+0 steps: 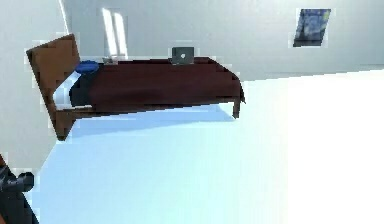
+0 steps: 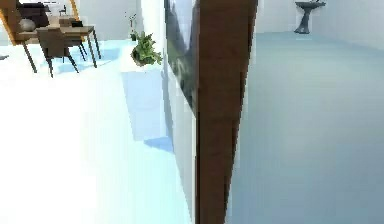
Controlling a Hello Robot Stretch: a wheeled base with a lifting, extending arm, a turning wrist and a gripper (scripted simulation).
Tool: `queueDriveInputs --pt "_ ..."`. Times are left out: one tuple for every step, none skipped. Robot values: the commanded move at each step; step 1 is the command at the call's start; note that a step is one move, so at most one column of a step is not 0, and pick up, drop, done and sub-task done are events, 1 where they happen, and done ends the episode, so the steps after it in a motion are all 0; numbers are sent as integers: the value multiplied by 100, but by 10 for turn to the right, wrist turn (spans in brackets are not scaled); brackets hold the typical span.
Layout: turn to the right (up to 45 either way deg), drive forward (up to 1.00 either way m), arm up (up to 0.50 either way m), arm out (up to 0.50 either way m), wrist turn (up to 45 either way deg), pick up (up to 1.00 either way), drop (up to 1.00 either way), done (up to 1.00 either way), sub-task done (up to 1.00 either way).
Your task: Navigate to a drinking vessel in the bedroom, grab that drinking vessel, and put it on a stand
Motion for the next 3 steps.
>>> queueDriveInputs --pt "0 40 0 0 0 0 0 0 0" --pt "450 0 0 0 0 0 0 0 0" --pt "30 0 0 0 0 0 0 0 0"
